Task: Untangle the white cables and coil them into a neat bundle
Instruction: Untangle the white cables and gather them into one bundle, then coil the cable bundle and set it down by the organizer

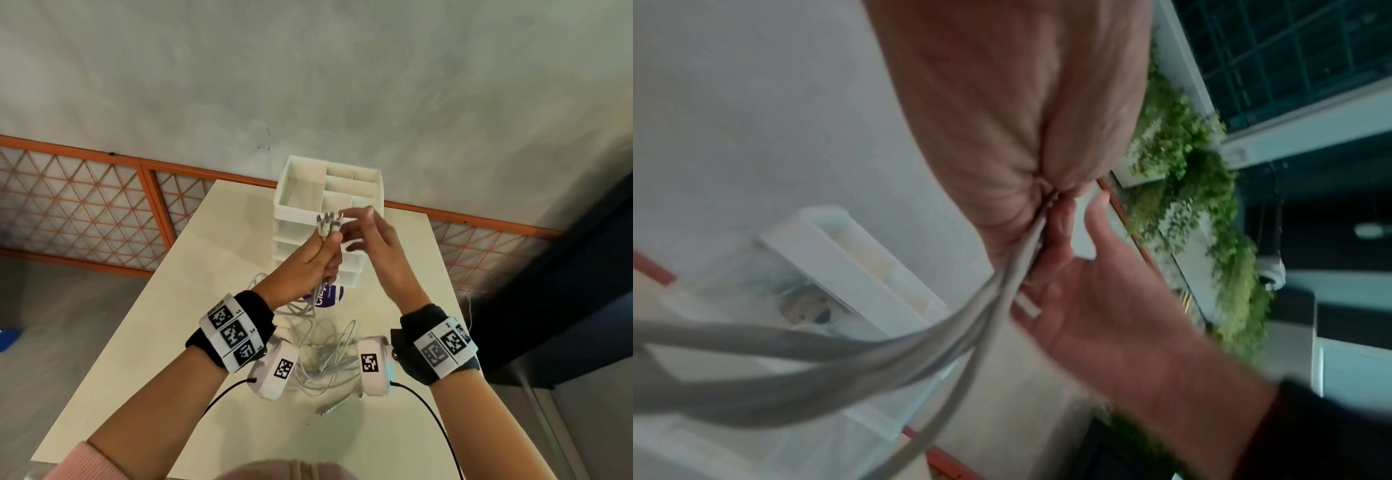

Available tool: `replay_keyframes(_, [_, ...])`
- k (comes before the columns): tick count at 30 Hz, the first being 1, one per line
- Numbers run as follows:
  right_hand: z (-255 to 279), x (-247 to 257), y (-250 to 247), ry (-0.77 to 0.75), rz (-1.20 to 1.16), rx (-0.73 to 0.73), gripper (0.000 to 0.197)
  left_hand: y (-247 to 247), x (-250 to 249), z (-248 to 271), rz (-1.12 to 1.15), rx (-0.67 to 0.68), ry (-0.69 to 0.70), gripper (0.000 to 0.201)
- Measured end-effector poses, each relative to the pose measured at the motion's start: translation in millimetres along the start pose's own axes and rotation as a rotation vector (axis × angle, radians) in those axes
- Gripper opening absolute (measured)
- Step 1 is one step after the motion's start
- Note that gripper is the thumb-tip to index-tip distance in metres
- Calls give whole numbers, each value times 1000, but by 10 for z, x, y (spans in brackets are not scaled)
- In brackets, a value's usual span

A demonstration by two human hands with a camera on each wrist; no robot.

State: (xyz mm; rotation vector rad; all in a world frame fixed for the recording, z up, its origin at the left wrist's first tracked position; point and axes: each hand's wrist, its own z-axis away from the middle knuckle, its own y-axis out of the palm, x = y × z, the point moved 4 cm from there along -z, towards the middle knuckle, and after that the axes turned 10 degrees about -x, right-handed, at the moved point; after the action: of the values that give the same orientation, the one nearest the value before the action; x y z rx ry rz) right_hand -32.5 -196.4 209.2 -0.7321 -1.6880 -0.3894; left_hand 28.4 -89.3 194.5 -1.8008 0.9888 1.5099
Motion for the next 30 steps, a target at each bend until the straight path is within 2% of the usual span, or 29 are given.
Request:
replay_keyframes(3, [210,-281,319,295,-151,329,79,-53,-85,-39,130,-73,6,27])
replay_keyframes(5, [376,-419,476,321,-168,525,81,-179,-117,-88,194,-145,19,27])
replay_keyframes(6, [424,-466,489,277,-120,566,72,-273,-124,-106,212,-201,32,26])
replay_keyframes(8, [386,-469,390,182,-17,507,45,-494,-92,-123,228,-335,58,25])
replay_keyframes(10, [268,-381,253,132,115,397,31,-692,26,-78,194,-452,46,24])
replay_keyframes(13, [137,-165,168,56,347,295,35,-873,310,39,220,-585,-67,9])
replay_keyframes(15, [93,-58,181,-7,398,237,43,-899,488,107,231,-620,-182,31])
replay_keyframes(16, [76,-25,188,-35,414,213,46,-884,553,126,151,-605,-225,40])
replay_keyframes(17, [60,8,196,-53,427,193,47,-863,579,124,5,-574,-235,40])
replay_keyframes(19, [20,29,189,-41,441,165,47,-793,522,116,-389,-499,-170,25])
replay_keyframes(21, [-5,36,163,-14,451,153,48,-698,448,100,-649,-398,-118,28])
replay_keyframes(25, [-37,-7,92,-8,518,145,49,-510,294,94,-759,-311,-51,47])
replay_keyframes(27, [-47,-36,81,-4,533,156,49,-419,243,99,-789,-275,33,46])
replay_keyframes(30, [-33,-47,126,-3,501,197,49,-307,227,67,-617,-145,60,40])
